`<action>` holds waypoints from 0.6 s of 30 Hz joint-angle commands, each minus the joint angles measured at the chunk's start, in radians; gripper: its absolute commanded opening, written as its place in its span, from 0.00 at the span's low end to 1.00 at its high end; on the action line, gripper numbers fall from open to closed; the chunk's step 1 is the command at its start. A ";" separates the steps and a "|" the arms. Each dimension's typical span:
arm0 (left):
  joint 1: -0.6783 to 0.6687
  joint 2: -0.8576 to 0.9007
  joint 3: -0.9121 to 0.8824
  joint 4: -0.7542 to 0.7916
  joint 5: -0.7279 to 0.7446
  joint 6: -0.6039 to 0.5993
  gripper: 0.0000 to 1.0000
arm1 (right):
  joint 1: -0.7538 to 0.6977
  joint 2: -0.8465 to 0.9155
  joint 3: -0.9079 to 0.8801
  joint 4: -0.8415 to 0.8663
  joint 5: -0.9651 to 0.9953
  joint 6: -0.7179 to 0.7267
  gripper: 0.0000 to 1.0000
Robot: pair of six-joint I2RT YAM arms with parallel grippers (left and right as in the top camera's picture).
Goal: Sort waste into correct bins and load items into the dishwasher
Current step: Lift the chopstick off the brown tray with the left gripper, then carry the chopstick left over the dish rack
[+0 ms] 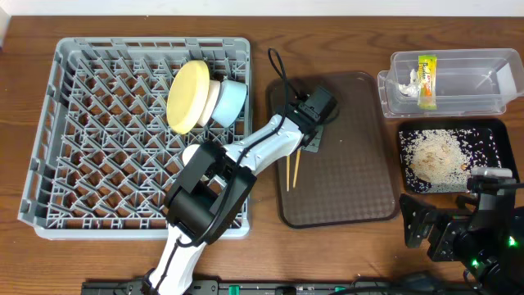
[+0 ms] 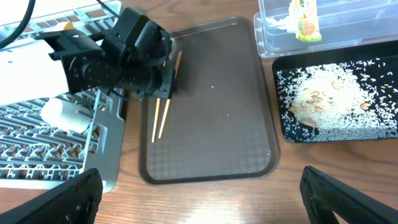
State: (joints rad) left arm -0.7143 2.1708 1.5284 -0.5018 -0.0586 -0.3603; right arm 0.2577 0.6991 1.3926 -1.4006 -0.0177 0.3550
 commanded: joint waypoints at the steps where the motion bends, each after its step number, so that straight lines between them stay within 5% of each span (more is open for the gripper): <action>1: 0.002 0.069 -0.019 -0.029 0.002 0.013 0.09 | 0.011 -0.002 0.014 0.001 0.009 -0.012 0.99; 18: 0.003 -0.021 0.020 -0.038 0.001 0.029 0.06 | 0.011 -0.002 0.015 0.013 0.013 -0.012 0.99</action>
State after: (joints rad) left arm -0.7155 2.1693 1.5398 -0.5205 -0.0582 -0.3588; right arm 0.2577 0.6991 1.3926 -1.3903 -0.0177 0.3546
